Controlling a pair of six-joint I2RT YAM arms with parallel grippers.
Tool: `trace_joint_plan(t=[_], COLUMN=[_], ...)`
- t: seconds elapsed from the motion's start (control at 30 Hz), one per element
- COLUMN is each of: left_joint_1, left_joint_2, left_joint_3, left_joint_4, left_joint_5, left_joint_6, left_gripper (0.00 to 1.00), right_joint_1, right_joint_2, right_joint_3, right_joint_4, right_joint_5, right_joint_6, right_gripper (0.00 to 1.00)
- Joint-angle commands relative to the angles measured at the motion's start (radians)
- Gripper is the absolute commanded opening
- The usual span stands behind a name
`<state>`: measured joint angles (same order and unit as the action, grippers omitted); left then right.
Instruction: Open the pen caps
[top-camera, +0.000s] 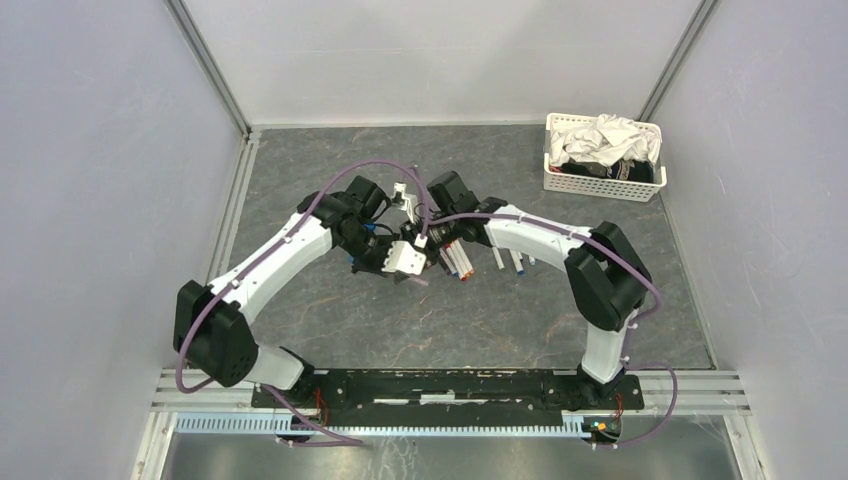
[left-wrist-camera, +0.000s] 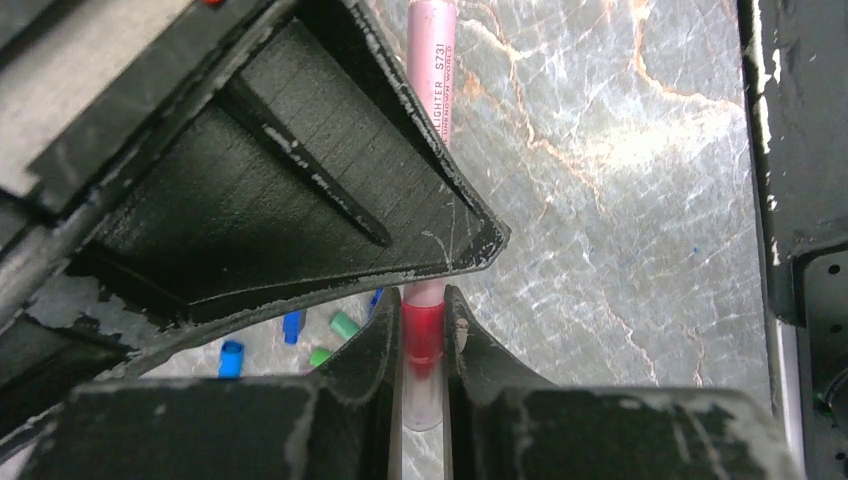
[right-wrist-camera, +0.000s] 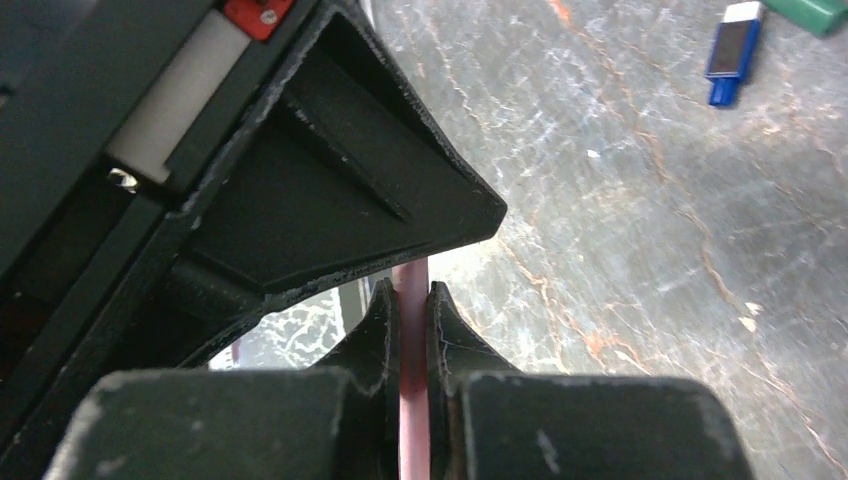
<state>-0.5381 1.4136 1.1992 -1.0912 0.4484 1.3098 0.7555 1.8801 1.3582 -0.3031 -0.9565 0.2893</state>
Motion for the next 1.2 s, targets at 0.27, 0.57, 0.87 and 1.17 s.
trace_joint_plan(t=[0.27,0.57,0.87,1.17], left_joint_1=[0.334,0.3,0.223,0.223], left_joint_2=[0.09,0.125,0.299,0.381], left_joint_3=[0.09,-0.022,-0.04,-0.04], left_joint_4=[-0.001,0.193,0.426,0.461], left_joint_5=[-0.053,0.067,-0.024,-0.094], left_joint_6=[0.229,0.067,-0.128,-0.17], left_gripper=[0.02,0.02,0.02,0.35], right_joint_1=[-0.156,-0.226,-0.286,-0.297], right_joint_2=[-0.288,-0.337,-0.398,-0.358], right_joint_3=[-0.372,-0.282,-0.376,-0.387], right_joint_4=[-0.086,-0.188,-0.082,-0.012], right_joint_5=[0.132,0.375,0.786,0.916], right_joint_6=[-0.104,-0.132,-0.03,-0.011], right_gripper=[0.0,0.0,0.0,0.0])
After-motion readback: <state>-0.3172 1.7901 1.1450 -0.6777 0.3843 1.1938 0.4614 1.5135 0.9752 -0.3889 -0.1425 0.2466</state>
